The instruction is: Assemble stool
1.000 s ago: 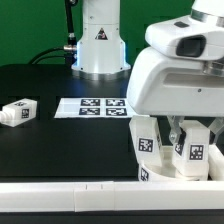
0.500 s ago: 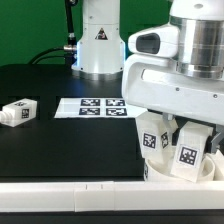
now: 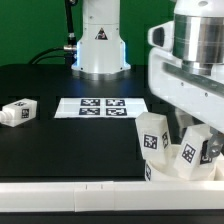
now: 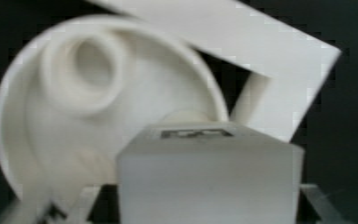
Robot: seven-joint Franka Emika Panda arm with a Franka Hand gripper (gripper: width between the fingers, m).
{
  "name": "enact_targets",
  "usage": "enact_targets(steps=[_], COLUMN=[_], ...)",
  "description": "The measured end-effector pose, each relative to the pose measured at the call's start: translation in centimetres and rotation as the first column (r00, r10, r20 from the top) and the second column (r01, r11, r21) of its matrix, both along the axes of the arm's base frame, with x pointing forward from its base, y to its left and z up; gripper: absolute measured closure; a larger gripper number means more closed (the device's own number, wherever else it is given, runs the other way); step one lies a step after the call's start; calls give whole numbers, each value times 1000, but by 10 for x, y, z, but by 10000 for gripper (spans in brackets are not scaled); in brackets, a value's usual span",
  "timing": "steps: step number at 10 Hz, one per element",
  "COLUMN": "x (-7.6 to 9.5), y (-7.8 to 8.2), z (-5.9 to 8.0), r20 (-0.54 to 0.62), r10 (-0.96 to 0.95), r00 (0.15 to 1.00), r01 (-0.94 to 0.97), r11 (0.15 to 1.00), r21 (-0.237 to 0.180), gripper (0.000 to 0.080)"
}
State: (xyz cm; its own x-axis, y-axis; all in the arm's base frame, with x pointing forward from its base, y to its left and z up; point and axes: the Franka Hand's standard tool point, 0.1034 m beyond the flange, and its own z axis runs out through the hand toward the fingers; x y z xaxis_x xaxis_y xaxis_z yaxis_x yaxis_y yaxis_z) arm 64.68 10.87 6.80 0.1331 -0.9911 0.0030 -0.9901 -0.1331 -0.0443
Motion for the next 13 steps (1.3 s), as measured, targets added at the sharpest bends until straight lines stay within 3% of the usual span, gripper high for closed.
enact_targets(steps=[1,2,4,5,6,7,8,9,10,11,12,13], x=[0,-4,-3,-2,-1,-2,-2,-3,-3,-3,-4,-3], y=[0,1,2,3,7,10,12,12,12,11,9,7], z=[-1,-1,-1,0,-1,0,1,1,0,2,5,14], r20=[44,36,36,41,62,89,111,115,115,120,116,114], r10=[-143,-134,-285,-360,-537,-552,-538,-511,-508,-427,-327,-139], r00=[989,990,958,932,841,829,836,852,853,896,938,984], r01=[143,134,284,359,533,545,530,504,501,421,322,135], r11=[990,991,958,933,843,834,843,859,861,904,945,990], r21=[16,3,25,39,76,89,95,88,87,71,57,38], gripper=[465,465,465,465,465,465,465,415,278,278,173,157])
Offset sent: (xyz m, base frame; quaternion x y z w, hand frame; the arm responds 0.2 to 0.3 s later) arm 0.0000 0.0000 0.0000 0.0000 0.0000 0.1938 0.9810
